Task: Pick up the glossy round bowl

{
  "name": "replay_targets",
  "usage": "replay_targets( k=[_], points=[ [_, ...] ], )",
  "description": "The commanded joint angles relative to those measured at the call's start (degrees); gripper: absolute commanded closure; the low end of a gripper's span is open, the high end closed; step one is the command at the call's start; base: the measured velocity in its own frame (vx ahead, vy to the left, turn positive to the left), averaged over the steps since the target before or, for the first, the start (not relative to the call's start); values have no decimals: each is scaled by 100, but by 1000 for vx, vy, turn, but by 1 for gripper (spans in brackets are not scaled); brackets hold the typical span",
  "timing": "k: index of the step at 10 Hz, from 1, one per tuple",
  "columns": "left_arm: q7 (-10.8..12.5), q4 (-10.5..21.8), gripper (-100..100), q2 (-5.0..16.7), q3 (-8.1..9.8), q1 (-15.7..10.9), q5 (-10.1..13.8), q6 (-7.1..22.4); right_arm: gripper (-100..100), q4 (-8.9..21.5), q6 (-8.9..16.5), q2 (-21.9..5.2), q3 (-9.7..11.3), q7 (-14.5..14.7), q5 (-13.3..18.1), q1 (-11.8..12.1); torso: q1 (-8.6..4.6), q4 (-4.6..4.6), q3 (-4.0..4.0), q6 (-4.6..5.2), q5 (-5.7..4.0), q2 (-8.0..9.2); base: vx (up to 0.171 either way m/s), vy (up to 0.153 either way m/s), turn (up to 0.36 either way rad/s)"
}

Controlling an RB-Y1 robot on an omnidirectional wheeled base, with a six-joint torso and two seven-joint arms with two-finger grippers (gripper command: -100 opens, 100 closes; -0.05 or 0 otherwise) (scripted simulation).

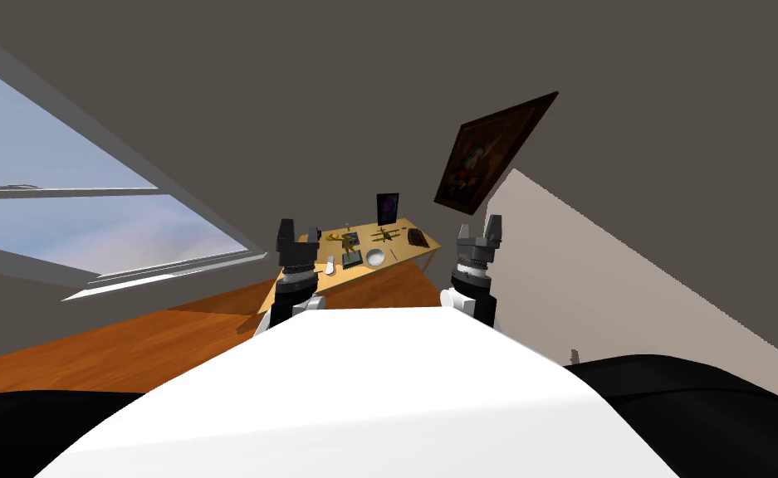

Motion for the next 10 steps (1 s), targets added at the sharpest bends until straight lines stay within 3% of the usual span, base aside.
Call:
replay_targets(
  k=[1, 10],
  points=[
    [-52, 77, -100, 100, 22, -93, 29, 228, 0, 0, 0, 0, 0, 0, 0, 0, 0, 0, 0, 0, 0, 0, -13, -3, -10],
    [-343, 595, -100, 396, 140, -649, 183, 1457, 0, 0, 0, 0, 0, 0, 0, 0, 1, 1, 2, 0, 0, 4, -18, 0, -11]
  ],
)
